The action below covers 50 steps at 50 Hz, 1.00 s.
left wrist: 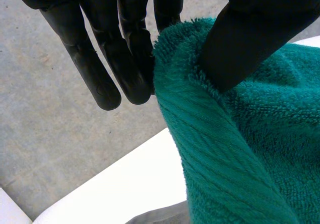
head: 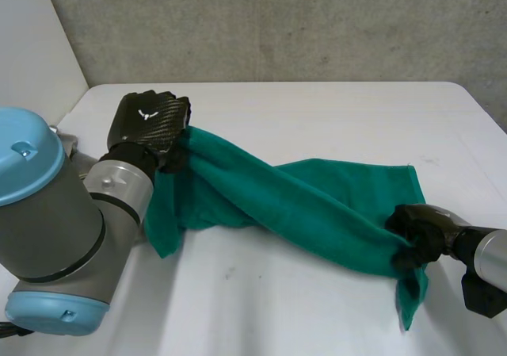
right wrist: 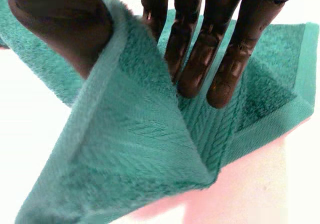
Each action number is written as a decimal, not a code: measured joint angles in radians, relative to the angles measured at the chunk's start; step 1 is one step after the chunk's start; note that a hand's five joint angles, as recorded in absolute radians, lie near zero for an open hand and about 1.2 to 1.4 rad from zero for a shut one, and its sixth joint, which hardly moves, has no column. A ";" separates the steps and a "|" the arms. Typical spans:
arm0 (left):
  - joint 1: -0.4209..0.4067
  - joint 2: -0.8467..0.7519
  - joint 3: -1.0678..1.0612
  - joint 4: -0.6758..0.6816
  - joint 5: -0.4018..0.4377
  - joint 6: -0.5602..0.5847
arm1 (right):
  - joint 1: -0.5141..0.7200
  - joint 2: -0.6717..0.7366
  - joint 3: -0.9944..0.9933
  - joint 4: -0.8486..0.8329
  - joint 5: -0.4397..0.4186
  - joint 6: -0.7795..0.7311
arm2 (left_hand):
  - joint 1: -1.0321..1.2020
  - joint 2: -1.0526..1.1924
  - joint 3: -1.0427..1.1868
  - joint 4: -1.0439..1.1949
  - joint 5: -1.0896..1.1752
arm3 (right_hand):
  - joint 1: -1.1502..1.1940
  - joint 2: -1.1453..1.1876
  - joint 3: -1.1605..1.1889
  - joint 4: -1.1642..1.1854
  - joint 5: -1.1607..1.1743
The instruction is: Fold the laundry.
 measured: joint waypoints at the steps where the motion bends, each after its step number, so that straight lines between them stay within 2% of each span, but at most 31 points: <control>1: 0.005 0.003 -0.003 -0.003 -0.001 0.000 | 0.000 -0.011 0.010 -0.021 -0.002 -0.013 | 0.000 0.000 0.000 0.000 0.000 | 0.000 0.000 0.000 0.000 0.000; 2: 0.006 0.005 -0.005 -0.004 -0.001 0.000 | 0.000 -0.024 0.009 -0.037 -0.002 -0.038 | 0.000 0.000 0.000 0.000 0.000 | 0.187 0.309 0.311 0.316 0.313; 8: 0.008 0.048 -0.015 -0.020 -0.001 0.002 | -0.001 -0.161 -0.077 -0.026 0.015 -0.253 | 0.000 0.000 0.000 0.000 0.000 | 0.187 0.310 0.319 0.327 0.323; 12: 0.007 0.113 -0.018 -0.057 0.000 0.003 | -0.001 -0.308 -0.198 0.059 0.034 -0.441 | 0.000 0.000 0.000 0.000 0.000 | 0.187 0.310 0.319 0.327 0.323; 17: 0.004 0.182 -0.014 -0.139 0.001 0.004 | -0.006 -0.401 -0.361 0.214 0.045 -0.552 | 0.000 0.000 0.000 0.000 0.000 | 0.187 0.310 0.319 0.327 0.323; 20: 0.002 0.199 -0.011 -0.180 0.002 0.005 | -0.005 -0.406 -0.432 0.296 0.049 -0.585 | 0.000 0.000 0.000 0.000 0.000 | 0.187 0.310 0.319 0.327 0.323; 23: 0.000 0.195 -0.008 -0.209 0.003 0.007 | 0.001 -0.378 -0.480 0.357 0.052 -0.614 | 0.000 0.000 0.000 0.000 0.000 | 0.187 0.310 0.319 0.327 0.323; 28: 0.000 0.095 0.022 -0.219 0.004 0.016 | 0.058 -0.217 -0.532 0.413 0.088 -0.688 | 0.000 0.000 0.000 0.000 0.000 | 0.187 0.310 0.319 0.327 0.329; 32: 0.003 -0.004 0.077 -0.218 0.003 0.028 | 0.096 -0.105 -0.563 0.417 0.144 -0.727 | 0.000 0.000 0.000 0.000 0.000 | 0.187 0.310 0.319 0.327 0.329; 33: 0.006 -0.080 0.131 -0.218 0.001 0.040 | 0.116 -0.030 -0.598 0.412 0.190 -0.745 | 0.000 0.000 0.000 0.000 0.000 | 0.187 0.310 0.319 0.327 0.329; 37: 0.010 -0.204 0.256 -0.211 0.000 0.080 | 0.142 0.095 -0.700 0.379 0.262 -0.755 | 0.000 0.000 0.000 0.000 0.000 | 0.187 0.310 0.319 0.327 0.329; 40: 0.013 -0.295 0.400 -0.181 0.001 0.135 | 0.167 0.203 -0.841 0.300 0.306 -0.726 | 0.000 0.000 0.000 0.000 0.000 | 0.187 0.310 0.319 0.327 0.329; 42: 0.013 -0.303 0.416 -0.176 0.002 0.141 | 0.169 0.211 -0.853 0.292 0.308 -0.722 | 0.000 0.000 0.000 0.000 0.000 | 0.187 0.310 0.319 0.327 0.329; 46: 0.015 -0.365 0.594 -0.067 0.004 0.207 | 0.195 0.293 -1.047 0.103 0.328 -0.614 | 0.000 0.000 0.000 0.000 0.000 | 0.187 0.310 0.319 0.327 0.329; 47: 0.015 -0.369 0.640 -0.005 0.004 0.220 | 0.200 0.300 -1.096 0.012 0.331 -0.561 | 0.000 0.000 0.000 0.000 0.000 | 0.187 0.310 0.319 0.327 0.329; 49: 0.015 -0.367 0.682 0.071 0.004 0.231 | 0.203 0.299 -1.139 -0.096 0.335 -0.497 | 0.000 0.000 0.000 0.000 0.000 | 0.187 0.310 0.319 0.327 0.329; 50: 0.015 -0.367 0.682 0.071 0.004 0.231 | 0.203 0.299 -1.139 -0.096 0.335 -0.497 | 0.000 0.000 0.000 0.000 0.000 | 0.187 0.310 0.319 0.327 0.329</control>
